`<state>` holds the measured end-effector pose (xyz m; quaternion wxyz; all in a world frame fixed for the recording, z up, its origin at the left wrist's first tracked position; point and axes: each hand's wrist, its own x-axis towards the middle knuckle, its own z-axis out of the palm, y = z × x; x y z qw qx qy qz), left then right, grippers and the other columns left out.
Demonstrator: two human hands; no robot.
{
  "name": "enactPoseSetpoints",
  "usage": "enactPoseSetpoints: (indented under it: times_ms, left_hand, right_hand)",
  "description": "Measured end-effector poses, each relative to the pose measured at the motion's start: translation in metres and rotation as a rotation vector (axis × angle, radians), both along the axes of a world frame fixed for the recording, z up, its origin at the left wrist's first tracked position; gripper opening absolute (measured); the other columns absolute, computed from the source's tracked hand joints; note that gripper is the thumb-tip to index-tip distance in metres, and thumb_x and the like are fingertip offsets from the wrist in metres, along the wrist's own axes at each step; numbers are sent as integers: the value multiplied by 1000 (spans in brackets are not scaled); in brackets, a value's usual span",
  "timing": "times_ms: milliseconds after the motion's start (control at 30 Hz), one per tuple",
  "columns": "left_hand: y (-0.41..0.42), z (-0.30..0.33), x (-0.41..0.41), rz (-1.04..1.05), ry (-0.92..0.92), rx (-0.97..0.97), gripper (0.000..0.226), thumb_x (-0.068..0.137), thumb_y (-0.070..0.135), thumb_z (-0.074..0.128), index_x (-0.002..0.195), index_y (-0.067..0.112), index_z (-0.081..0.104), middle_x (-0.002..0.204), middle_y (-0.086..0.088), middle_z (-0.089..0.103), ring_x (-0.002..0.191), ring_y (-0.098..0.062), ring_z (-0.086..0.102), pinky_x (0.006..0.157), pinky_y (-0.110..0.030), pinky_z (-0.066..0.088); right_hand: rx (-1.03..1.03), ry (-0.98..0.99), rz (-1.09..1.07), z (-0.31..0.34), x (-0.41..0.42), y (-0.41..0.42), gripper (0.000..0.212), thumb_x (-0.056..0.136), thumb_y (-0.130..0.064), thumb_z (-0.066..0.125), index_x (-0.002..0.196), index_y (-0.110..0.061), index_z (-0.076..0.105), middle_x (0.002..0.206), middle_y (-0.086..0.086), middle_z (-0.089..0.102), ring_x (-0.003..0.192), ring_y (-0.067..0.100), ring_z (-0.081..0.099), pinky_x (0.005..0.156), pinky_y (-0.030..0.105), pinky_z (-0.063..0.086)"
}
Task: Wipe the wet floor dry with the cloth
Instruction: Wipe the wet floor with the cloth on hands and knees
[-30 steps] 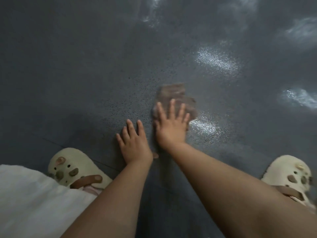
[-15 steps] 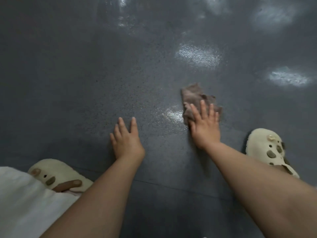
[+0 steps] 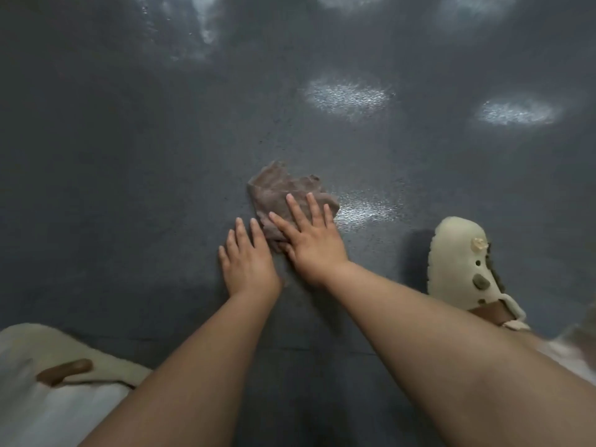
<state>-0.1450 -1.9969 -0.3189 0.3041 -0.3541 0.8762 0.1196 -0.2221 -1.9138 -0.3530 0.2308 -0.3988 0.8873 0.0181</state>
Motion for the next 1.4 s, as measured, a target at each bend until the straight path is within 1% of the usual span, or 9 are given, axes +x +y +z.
enactPoseSetpoints:
  times_ms: [200, 400, 500, 633, 733, 800, 1067, 1300, 1400]
  left_hand:
    - [22, 15, -33, -102, 15, 76, 116, 76, 41, 75, 150, 22, -13, 156, -9, -20, 146, -28, -7, 117, -39, 1]
    - [42, 19, -56, -149, 54, 116, 117, 74, 42, 77, 150, 23, -11, 157, -8, -20, 146, -26, -6, 118, -39, 1]
    - [47, 16, -69, -171, 40, 116, 114, 77, 40, 75, 150, 23, -11, 157, -8, -19, 146, -27, -6, 118, -40, 2]
    - [59, 10, -85, -233, 16, 80, 104, 84, 37, 68, 151, 23, -10, 157, -9, -19, 146, -27, -6, 118, -41, 3]
    - [73, 9, -94, -300, 12, 94, 112, 79, 41, 73, 150, 24, -11, 157, -9, -19, 146, -28, -6, 118, -41, 3]
    - [82, 10, -97, -343, 2, 133, 115, 76, 43, 75, 150, 25, -11, 157, -8, -18, 146, -28, -6, 118, -41, 4]
    - [105, 20, -92, -365, -28, 202, 113, 75, 41, 77, 151, 27, -6, 158, -5, -12, 146, -27, -2, 117, -41, 5]
    - [121, 14, -105, -359, 59, 169, 105, 81, 35, 72, 151, 23, -5, 159, -8, -10, 146, -27, 0, 118, -40, 8]
    - [126, 14, -108, -415, 59, 184, 110, 78, 36, 75, 151, 23, -5, 158, -9, -12, 146, -27, -2, 118, -39, 8]
  right_hand:
    - [49, 20, -415, 0, -69, 71, 59, 100, -43, 30, 149, -40, -2, 158, -1, -17, 144, 30, -18, 115, 43, -11]
    - [72, 32, -847, 2, -75, 91, 61, 100, -43, 27, 151, -30, -4, 158, 5, -16, 143, 39, -15, 116, 52, -5]
    - [58, -22, -707, 6, -40, 68, 61, 99, -46, 30, 151, -31, 4, 158, 12, -13, 140, 47, -13, 111, 58, -8]
    - [35, 6, -365, 3, -25, 83, 56, 86, -52, 29, 134, -35, 51, 148, 13, 38, 132, 49, 32, 104, 63, 21]
    - [43, 15, -146, -2, -53, 112, 56, 95, -51, 24, 149, -38, 16, 159, 5, -2, 144, 41, -5, 112, 51, -9]
    - [66, 22, -285, -1, -74, 138, 58, 99, -45, 29, 150, -39, 1, 158, 1, -17, 143, 35, -18, 113, 46, -15]
    - [93, 23, -1047, 8, -104, 203, 61, 100, -42, 31, 152, -26, 6, 159, 6, -12, 142, 42, -12, 115, 53, -1]
    - [5, -66, -554, 13, -38, 146, 60, 99, -47, 30, 152, -27, 10, 158, 9, -16, 139, 45, -22, 110, 56, -14]
    - [12, -78, -533, 9, -54, 158, 59, 98, -51, 26, 151, -36, 2, 157, 4, -21, 138, 41, -27, 110, 53, -17]
